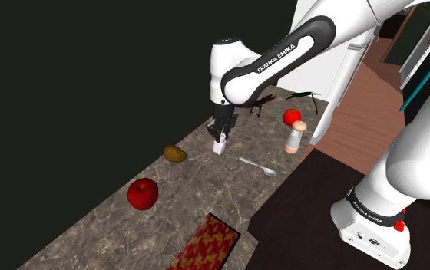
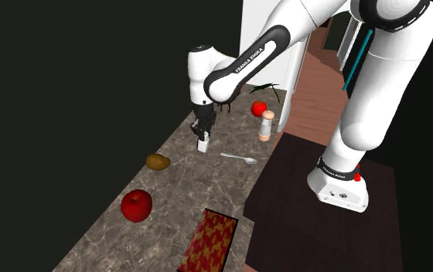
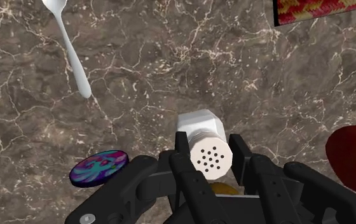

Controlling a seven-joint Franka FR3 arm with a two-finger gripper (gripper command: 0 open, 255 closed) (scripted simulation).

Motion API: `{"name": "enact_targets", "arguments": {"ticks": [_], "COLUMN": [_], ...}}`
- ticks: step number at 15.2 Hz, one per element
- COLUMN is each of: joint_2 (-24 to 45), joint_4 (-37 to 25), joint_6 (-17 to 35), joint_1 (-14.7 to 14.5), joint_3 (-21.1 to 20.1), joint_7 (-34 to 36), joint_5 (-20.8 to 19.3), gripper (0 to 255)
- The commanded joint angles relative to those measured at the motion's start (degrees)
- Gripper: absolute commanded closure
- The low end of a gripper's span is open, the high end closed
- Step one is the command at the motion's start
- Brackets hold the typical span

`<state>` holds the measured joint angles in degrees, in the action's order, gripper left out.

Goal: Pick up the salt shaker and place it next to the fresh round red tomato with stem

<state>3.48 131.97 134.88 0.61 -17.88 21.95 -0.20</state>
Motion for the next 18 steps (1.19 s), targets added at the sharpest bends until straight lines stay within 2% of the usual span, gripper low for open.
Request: {"name": "enact_targets", "arguments": {"ticks": [1, 10, 18], "joint_2": [-2.0, -8.0, -9.6], "joint_4": [2.5, 9.6, 11.4], "joint_6": [0.5, 1.6, 1.6], "joint_1": [1.5, 7.9, 13.9], "joint_3": [1.1, 8.1, 15.2], "joint_7": [-3.4, -17.9, -30.3], "joint_5": [0.9, 2.5, 1.5], "gripper": [255, 255, 255]}}
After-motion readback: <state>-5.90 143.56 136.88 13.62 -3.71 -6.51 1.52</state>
